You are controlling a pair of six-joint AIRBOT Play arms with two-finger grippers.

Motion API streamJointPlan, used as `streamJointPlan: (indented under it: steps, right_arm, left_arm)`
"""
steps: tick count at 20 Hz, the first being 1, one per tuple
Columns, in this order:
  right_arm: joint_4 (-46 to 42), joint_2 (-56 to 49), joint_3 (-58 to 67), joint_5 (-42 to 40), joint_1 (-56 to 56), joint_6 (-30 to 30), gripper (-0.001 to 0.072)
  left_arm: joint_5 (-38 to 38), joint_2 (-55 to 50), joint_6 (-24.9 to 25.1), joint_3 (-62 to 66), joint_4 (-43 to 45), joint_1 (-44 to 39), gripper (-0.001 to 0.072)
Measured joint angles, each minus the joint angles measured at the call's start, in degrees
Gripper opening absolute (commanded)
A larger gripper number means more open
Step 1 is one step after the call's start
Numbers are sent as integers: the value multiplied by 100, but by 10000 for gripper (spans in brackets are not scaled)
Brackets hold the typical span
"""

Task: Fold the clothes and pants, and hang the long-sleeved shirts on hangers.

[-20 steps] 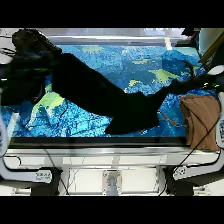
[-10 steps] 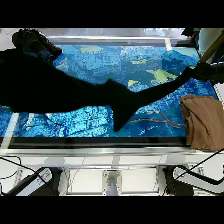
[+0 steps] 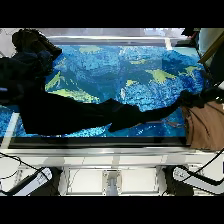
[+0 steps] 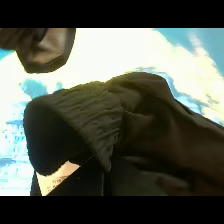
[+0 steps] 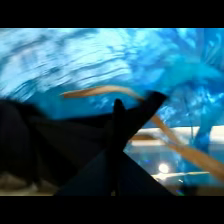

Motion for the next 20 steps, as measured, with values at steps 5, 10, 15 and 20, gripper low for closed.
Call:
streamJointPlan:
  steps: [5, 10, 15, 20]
  right_arm:
    - [485, -164, -575, -1572, 2, 66, 10]
    - [647, -293, -234, -2444, 2, 151, 10]
    - [748, -605, 59, -2798, 83, 315, 385]
    - [866, -785, 133, -2039, 195, 221, 386]
  left_arm:
    - [1464, -127, -323, -459, 92, -39, 15]
    - [2581, -321, -798, -549, 116, -68, 15]
    - [2931, -728, -1016, -568, 122, -140, 539]
    - [2894, -844, -1073, -568, -26, -74, 695]
